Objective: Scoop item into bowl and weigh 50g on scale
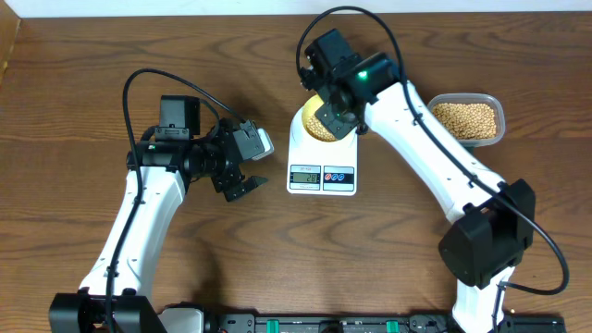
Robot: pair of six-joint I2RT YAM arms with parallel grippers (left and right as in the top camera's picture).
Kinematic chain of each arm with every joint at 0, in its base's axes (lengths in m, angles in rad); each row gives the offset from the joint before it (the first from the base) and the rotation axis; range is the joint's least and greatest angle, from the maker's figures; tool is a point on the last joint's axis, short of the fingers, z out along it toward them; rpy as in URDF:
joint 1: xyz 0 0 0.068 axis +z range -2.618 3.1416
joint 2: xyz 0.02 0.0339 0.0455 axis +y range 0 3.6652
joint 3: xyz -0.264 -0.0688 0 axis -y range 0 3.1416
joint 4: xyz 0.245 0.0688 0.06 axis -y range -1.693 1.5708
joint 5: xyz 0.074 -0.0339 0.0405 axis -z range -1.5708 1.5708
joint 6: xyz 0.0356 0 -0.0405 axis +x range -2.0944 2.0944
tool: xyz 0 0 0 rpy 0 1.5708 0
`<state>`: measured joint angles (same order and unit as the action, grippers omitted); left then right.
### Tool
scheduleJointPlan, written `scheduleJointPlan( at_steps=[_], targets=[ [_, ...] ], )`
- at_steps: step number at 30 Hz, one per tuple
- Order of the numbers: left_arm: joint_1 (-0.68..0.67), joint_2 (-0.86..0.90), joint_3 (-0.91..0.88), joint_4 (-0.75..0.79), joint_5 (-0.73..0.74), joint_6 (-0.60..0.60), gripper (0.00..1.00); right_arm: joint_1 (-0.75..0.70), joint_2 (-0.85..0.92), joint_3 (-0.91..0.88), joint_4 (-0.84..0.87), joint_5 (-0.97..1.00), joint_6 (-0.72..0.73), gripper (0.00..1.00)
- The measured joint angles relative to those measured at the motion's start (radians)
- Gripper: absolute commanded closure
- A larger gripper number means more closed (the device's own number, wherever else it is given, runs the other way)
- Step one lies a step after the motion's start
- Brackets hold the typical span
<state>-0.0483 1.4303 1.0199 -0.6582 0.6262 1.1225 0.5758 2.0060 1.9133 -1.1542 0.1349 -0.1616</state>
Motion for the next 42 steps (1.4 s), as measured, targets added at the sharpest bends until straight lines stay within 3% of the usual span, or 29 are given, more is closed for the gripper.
scheduleJointPlan(
  at_steps=[11, 23, 31, 42],
  targets=[
    [0.0, 0.0, 0.0, 0.0, 0.0, 0.0, 0.02, -0.257, -0.113, 0.007, -0.077, -0.183, 0.002, 0.99],
    [0.0, 0.0, 0.0, 0.0, 0.0, 0.0, 0.02, -0.545, -0.171, 0.02, -0.234, -0.204, 0.073, 0.99],
    [0.0, 0.0, 0.0, 0.0, 0.0, 0.0, 0.02, -0.601, -0.171, -0.008, -0.232, -0.129, 0.122, 0.99],
    [0.0, 0.0, 0.0, 0.0, 0.0, 0.0, 0.03, -0.602, -0.17, -0.185, -0.103, -0.05, 0.12, 0.99]
  ],
)
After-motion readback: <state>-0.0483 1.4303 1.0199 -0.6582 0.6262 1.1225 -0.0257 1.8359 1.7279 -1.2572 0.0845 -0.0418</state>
